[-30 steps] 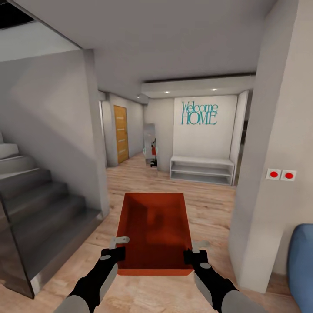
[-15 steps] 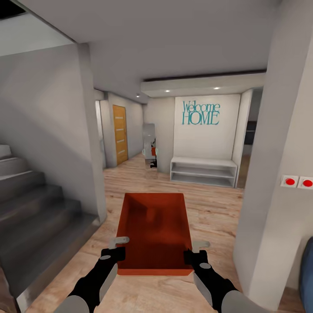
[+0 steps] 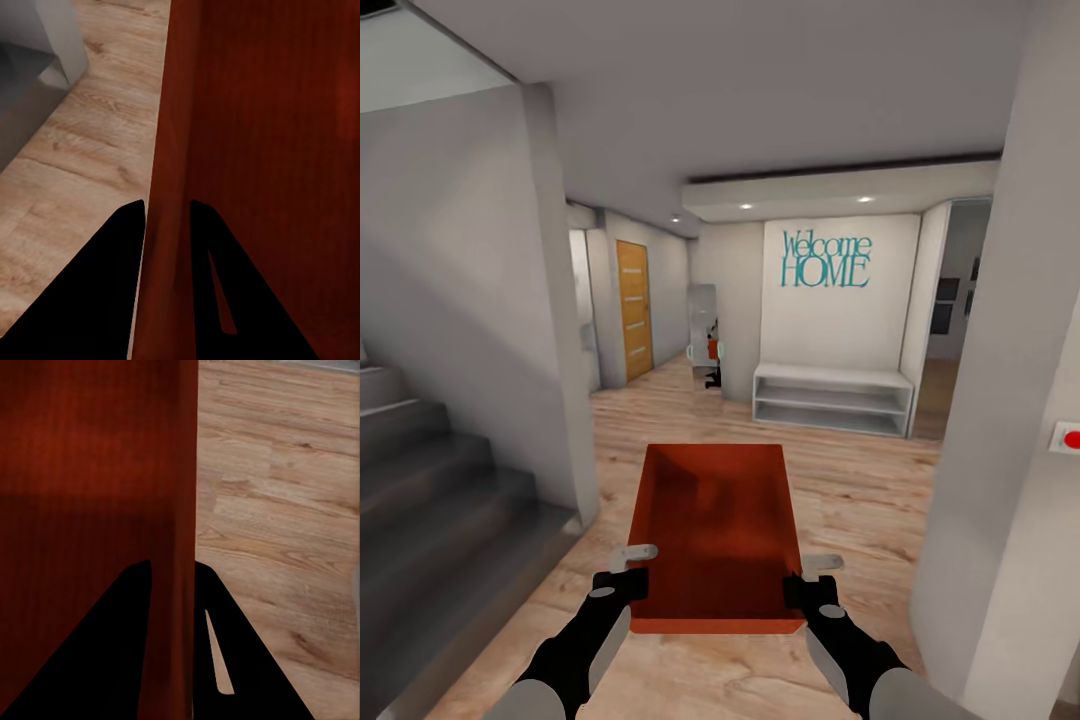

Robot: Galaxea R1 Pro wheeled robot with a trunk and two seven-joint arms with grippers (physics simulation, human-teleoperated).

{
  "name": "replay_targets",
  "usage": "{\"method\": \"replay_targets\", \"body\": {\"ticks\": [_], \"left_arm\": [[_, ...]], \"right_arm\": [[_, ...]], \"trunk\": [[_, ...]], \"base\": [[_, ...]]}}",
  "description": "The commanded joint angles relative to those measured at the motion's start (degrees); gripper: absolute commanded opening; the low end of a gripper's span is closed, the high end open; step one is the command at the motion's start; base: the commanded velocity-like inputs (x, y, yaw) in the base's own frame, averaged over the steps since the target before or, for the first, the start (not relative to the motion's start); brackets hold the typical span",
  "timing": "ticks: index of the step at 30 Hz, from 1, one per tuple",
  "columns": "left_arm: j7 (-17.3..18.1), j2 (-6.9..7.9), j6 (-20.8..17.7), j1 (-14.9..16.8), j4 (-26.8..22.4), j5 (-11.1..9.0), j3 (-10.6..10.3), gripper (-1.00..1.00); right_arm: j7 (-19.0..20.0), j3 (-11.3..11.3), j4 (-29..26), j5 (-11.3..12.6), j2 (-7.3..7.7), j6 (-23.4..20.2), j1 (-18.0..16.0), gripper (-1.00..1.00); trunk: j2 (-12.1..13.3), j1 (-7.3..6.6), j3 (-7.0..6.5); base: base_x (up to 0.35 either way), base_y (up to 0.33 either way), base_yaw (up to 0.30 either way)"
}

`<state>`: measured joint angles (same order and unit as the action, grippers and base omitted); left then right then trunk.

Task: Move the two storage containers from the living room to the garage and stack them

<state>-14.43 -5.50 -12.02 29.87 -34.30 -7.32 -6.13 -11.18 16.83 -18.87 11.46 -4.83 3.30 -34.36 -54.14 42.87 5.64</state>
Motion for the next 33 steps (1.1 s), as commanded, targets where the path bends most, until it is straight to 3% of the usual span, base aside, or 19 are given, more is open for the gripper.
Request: {"method": "replay_targets", "body": {"ticks": [1, 33], "left_arm": [[-2.61, 1.98, -0.46, 0.01, -0.06, 0.06, 2.43, -1.00], [-2.54, 2.42, -0.46, 0.01, -0.06, 0.03, 2.44, -1.00]], "right_arm": [[0.02, -0.40, -0.41, 0.06, 0.02, 0.13, -0.09, -1.00], [0.02, -0.40, -0.47, 0.08, 0.00, 0.13, -0.09, -1.00]], "trunk": [[-0.06, 0.04, 0.09], [-0.06, 0.04, 0.09]], "base": [[0.326, 0.000, 0.000], [0.326, 0.000, 0.000]]}}
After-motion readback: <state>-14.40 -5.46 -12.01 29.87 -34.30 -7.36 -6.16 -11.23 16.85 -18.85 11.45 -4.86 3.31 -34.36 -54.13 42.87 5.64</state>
